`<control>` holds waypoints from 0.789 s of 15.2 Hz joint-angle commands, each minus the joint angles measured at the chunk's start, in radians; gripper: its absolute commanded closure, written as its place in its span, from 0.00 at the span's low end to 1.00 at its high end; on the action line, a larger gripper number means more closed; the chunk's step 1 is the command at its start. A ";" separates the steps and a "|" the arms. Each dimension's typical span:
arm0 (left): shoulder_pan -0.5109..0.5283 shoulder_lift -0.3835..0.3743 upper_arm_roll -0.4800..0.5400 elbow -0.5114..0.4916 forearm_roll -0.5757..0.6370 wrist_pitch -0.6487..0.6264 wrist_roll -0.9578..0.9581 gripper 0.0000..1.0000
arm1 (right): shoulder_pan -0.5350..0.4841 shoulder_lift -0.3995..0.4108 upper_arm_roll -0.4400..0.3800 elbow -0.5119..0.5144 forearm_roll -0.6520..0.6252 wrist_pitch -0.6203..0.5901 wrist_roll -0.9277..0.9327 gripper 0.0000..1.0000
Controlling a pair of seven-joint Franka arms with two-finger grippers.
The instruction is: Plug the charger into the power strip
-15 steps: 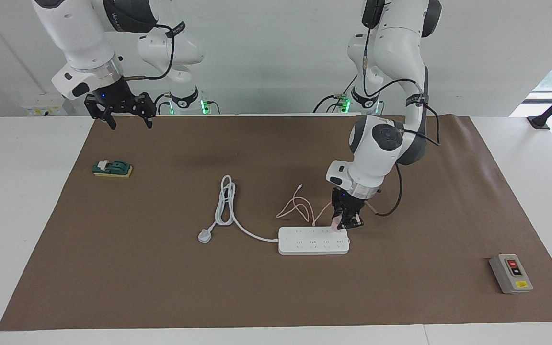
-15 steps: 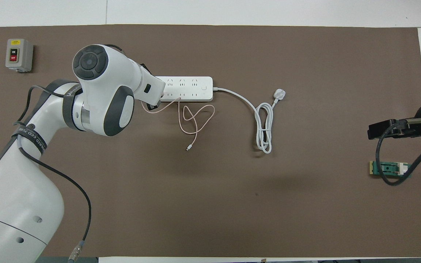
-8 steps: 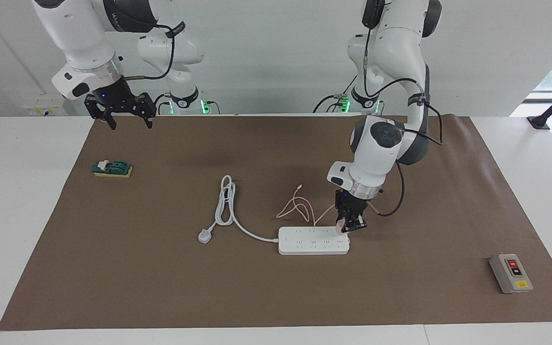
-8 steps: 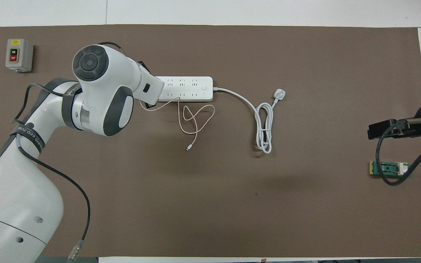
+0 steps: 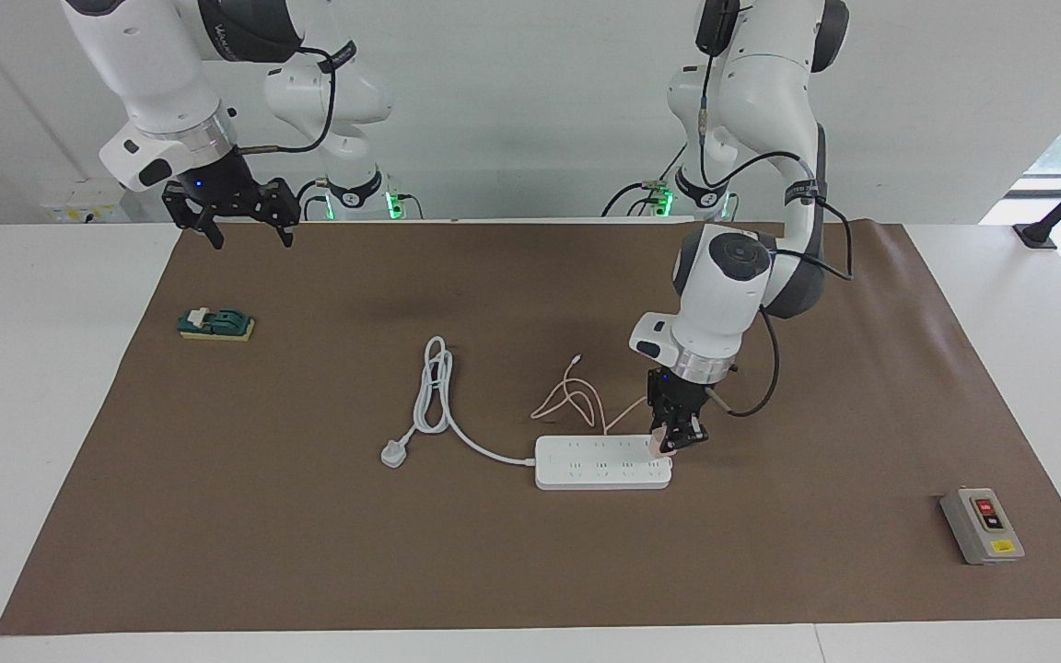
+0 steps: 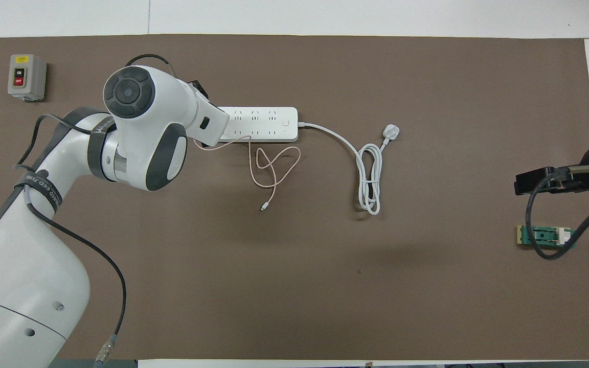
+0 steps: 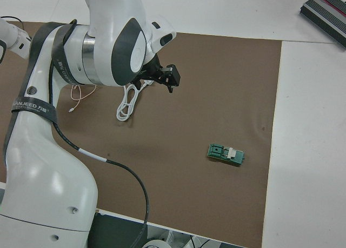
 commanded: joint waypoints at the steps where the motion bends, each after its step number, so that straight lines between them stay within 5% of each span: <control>1: 0.001 -0.001 0.003 -0.020 0.018 0.028 0.007 1.00 | -0.014 0.006 0.012 0.015 -0.018 -0.021 -0.016 0.00; 12: -0.014 -0.014 -0.002 -0.047 0.017 -0.012 0.010 1.00 | -0.014 0.006 0.010 0.015 -0.018 -0.021 -0.016 0.00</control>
